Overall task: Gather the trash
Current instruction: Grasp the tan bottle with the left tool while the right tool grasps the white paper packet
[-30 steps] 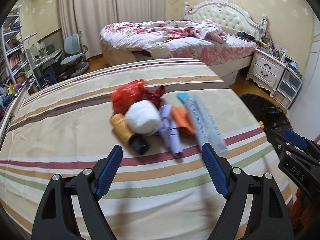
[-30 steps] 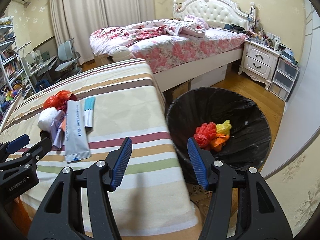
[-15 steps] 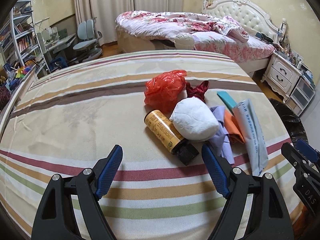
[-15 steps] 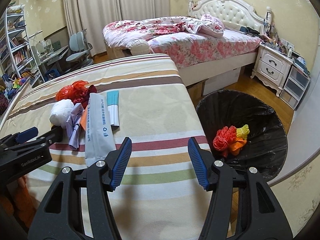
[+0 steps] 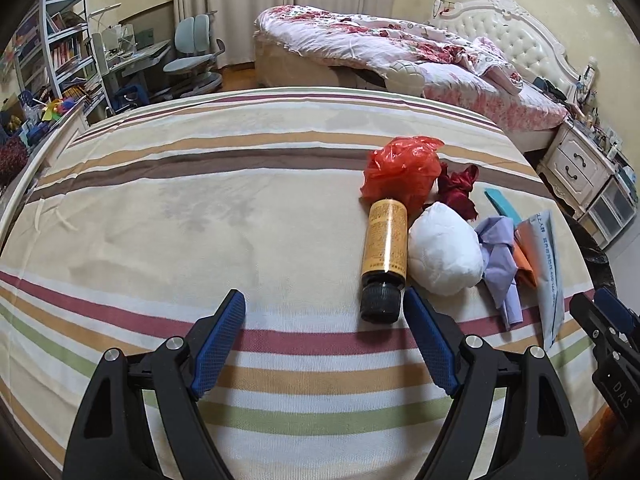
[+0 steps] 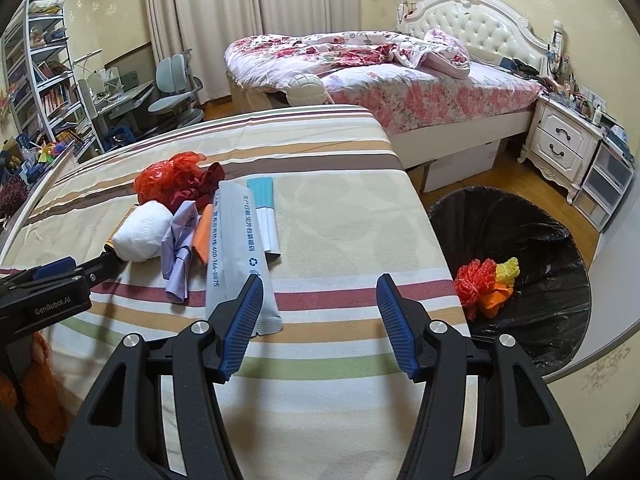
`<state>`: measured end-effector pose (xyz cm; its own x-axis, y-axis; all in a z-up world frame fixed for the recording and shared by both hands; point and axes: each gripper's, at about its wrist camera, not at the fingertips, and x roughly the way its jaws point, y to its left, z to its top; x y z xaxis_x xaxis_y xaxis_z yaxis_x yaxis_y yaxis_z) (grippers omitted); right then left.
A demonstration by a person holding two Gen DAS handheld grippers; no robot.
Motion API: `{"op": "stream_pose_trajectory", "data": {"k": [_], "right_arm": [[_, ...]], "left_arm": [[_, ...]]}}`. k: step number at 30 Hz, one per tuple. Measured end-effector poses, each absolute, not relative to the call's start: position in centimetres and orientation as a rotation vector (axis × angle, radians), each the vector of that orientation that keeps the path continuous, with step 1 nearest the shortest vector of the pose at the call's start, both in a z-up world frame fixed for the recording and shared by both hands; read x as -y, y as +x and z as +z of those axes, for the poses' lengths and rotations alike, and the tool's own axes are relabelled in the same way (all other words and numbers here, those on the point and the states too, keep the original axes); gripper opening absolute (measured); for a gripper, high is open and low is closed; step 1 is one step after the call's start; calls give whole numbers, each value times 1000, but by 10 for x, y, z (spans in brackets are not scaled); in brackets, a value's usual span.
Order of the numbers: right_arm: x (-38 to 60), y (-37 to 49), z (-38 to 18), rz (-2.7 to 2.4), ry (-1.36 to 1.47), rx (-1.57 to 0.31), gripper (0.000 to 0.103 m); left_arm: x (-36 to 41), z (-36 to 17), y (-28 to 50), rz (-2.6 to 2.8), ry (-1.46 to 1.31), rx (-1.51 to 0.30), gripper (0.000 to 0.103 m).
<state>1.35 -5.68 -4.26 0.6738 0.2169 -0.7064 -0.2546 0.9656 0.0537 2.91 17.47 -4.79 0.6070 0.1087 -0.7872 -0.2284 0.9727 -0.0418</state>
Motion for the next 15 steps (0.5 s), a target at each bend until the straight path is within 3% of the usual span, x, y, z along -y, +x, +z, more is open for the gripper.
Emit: {"op": "stream_pose_trajectory", "data": {"k": [6, 15], "right_arm": [[52, 13, -42, 269, -63, -791, 58], [46, 16, -42, 275, -71, -795, 58]], "left_arm": [[-174, -45, 51, 180, -97, -868, 79], [-175, -49, 60, 86, -92, -894, 43]]}}
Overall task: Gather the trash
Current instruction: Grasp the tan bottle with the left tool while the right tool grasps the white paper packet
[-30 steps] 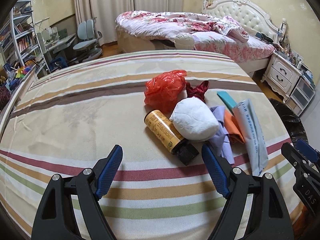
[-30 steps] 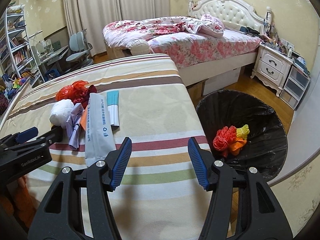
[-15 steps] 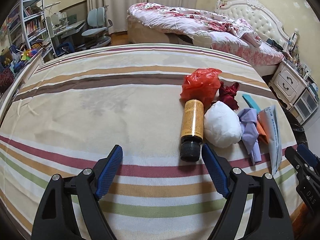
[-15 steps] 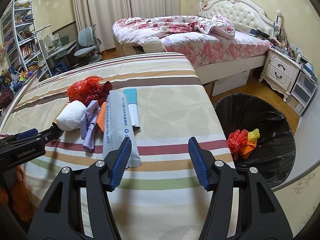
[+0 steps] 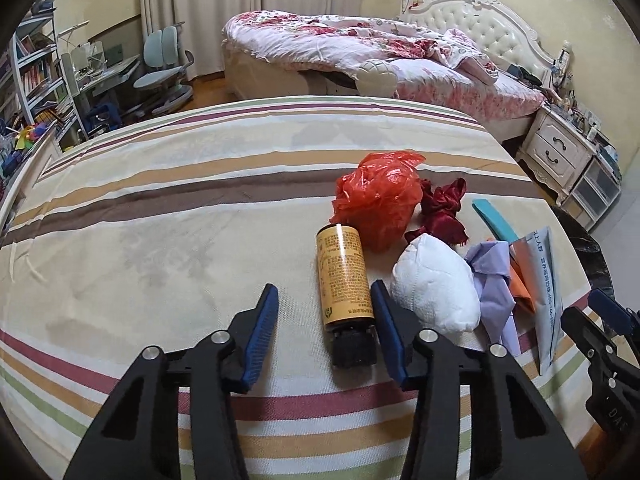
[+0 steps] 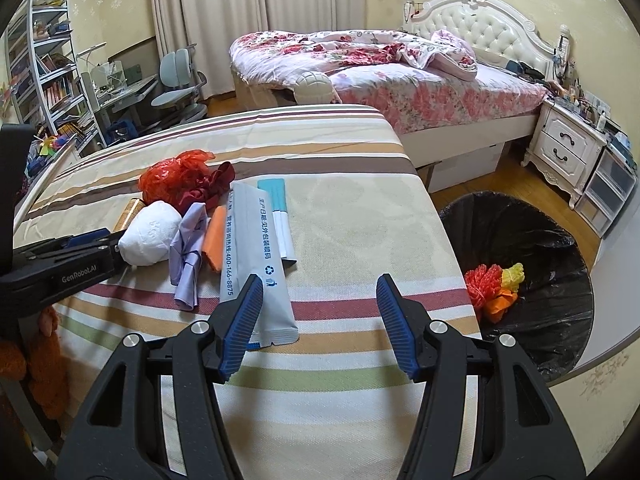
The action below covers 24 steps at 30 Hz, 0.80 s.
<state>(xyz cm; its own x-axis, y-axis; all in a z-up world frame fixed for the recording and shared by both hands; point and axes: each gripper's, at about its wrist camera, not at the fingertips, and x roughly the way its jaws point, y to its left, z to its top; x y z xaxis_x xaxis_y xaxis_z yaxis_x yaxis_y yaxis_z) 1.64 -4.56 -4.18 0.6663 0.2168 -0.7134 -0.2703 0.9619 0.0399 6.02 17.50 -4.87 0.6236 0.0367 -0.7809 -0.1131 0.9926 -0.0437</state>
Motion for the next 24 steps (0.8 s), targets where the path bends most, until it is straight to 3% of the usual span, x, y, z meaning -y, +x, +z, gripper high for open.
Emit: {"op": "stream_pose_trajectory", "data": {"k": [2, 4, 18, 20, 22, 24], "right_arm": [[43, 16, -41, 280, -75, -793, 58], [38, 16, -40, 289, -80, -790, 58], [14, 24, -41, 337, -92, -804, 58], [12, 26, -43, 343, -91, -820, 54], [10, 26, -46, 351, -94, -837, 38], [10, 24, -47, 353, -95, -841, 36]], "left_arm": [[-174, -48, 58, 85, -80, -889, 29], [-175, -48, 55, 70, -85, -885, 25], [-183, -46, 31, 114, -86, -867, 25], [-182, -46, 30, 119, -78, -860, 25], [-181, -45, 30, 123, -71, -853, 25], [-180, -45, 29, 124, -69, -847, 25]]}}
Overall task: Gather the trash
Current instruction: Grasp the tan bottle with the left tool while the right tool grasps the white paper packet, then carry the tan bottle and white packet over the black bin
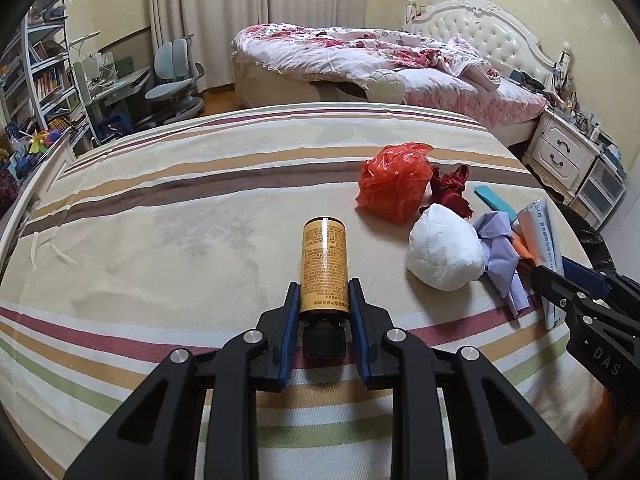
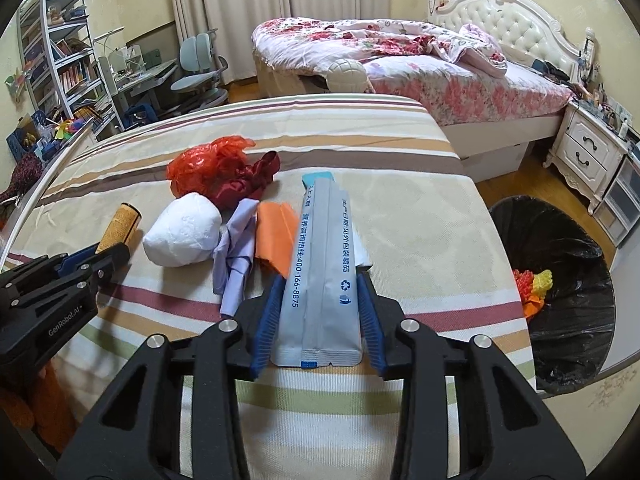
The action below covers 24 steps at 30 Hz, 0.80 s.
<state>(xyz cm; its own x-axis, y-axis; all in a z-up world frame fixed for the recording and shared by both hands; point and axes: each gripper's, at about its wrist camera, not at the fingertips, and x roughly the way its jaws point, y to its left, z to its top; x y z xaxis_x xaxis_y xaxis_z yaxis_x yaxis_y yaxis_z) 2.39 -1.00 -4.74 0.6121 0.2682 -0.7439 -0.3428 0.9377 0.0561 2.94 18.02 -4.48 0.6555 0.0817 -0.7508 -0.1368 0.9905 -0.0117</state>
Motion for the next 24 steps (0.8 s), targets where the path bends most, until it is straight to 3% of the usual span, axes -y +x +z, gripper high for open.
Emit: {"op": "stream_pose_trajectory", "data": {"k": [24], "right_arm": [[72, 3, -14, 261, -50, -742, 31]], "left_arm": [[-128, -12, 23, 28, -53, -749, 25]]}}
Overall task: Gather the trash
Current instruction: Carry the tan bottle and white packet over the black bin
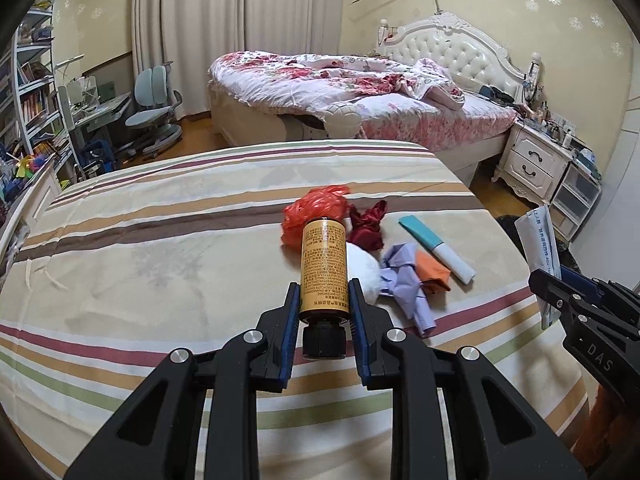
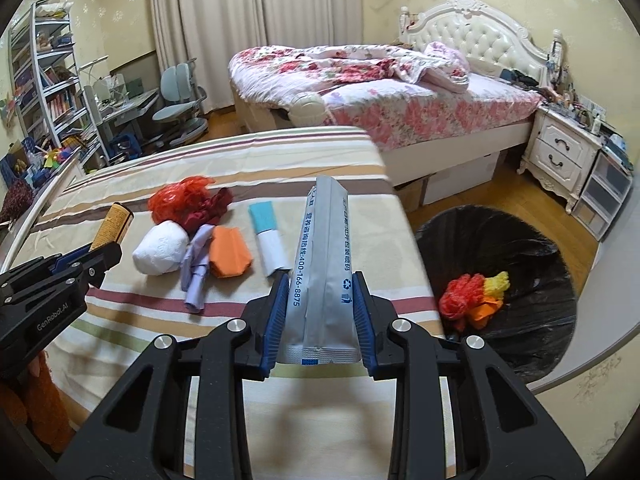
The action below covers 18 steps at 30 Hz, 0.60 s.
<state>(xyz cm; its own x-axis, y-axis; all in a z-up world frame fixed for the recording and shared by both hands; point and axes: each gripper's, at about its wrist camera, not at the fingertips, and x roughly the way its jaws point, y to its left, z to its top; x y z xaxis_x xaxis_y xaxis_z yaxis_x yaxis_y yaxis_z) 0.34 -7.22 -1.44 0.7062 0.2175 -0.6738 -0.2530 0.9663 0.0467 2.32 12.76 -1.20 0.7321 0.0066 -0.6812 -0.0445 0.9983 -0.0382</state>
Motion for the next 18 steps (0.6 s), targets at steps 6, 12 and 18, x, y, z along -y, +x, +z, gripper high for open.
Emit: {"op": "stream_pose_trajectory", "data": {"k": [6, 12, 18], "right_arm": [[115, 11, -2, 168, -18, -704, 31], [157, 20, 1, 86, 7, -684, 31], [188, 30, -1, 33, 23, -677, 31]], "left_arm": [[-89, -6, 35, -42, -26, -725, 25], [-45, -3, 53, -111, 17, -701, 25], [-7, -4, 70, -167, 48, -695, 25]]}}
